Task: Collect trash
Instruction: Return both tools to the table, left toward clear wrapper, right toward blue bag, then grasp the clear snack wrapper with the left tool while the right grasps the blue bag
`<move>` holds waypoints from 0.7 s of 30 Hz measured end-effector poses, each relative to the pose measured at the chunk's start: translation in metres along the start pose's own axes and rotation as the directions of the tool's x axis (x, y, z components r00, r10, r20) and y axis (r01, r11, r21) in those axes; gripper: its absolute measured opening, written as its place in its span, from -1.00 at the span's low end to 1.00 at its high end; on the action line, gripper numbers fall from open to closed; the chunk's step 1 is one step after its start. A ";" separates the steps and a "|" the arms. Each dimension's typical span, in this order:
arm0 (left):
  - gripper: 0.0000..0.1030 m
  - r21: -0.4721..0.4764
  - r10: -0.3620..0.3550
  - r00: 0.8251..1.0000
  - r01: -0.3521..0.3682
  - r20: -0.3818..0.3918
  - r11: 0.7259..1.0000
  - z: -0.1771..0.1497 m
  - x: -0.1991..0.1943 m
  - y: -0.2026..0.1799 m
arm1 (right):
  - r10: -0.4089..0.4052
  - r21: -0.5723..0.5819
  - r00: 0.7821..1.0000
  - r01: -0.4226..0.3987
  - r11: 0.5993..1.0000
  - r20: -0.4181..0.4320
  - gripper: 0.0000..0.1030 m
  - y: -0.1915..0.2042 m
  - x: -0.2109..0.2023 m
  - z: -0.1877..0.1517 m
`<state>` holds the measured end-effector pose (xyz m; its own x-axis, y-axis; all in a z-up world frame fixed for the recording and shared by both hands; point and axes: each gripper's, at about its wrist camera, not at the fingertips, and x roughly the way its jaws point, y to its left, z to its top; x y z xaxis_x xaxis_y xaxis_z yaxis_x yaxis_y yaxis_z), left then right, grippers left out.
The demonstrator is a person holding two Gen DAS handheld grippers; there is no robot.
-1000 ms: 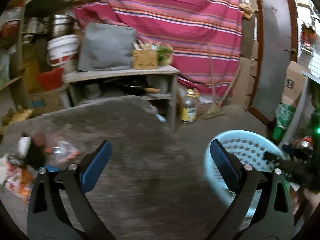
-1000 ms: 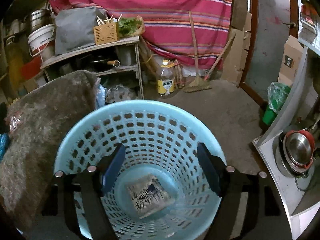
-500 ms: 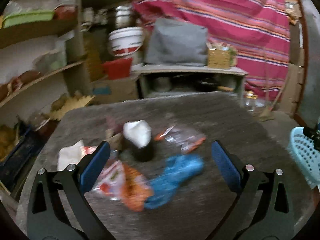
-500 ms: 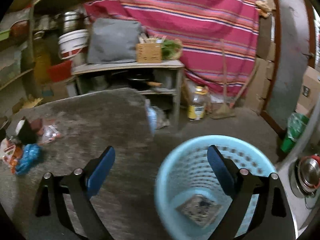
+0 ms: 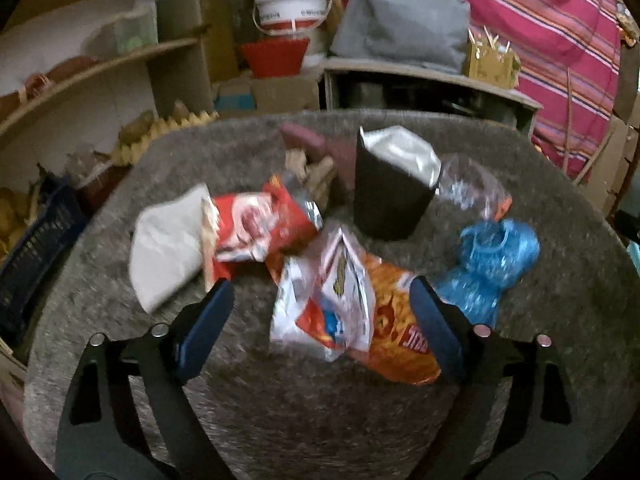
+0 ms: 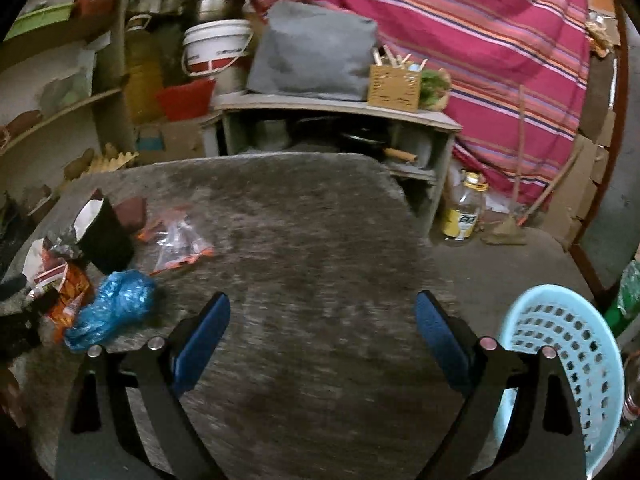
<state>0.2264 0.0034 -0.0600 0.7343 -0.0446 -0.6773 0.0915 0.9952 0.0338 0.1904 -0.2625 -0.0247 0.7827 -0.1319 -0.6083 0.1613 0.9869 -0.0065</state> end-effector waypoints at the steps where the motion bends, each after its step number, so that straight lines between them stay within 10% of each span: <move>1: 0.41 -0.002 -0.012 1.000 0.012 -0.013 1.000 0.000 0.003 0.002 | 0.009 -0.001 1.000 -0.009 1.000 -0.002 0.78 0.005 0.002 0.001; 5: -0.22 -0.033 -0.080 0.995 0.078 -0.056 0.996 -0.001 0.013 0.008 | 0.047 -0.009 0.999 -0.047 0.999 -0.011 0.78 0.027 0.008 0.003; 21: -0.30 -0.047 -0.047 0.996 0.051 0.078 0.998 0.003 -0.054 0.048 | 0.134 -0.139 0.990 -0.138 0.981 -0.041 0.77 0.113 0.014 -0.007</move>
<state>0.1933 0.0537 -0.0200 0.7793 -0.0983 -0.6190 0.0970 0.9946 -0.0357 0.2150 -0.1517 -0.0396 0.7719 0.0049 -0.6357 -0.0333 0.9989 -0.0326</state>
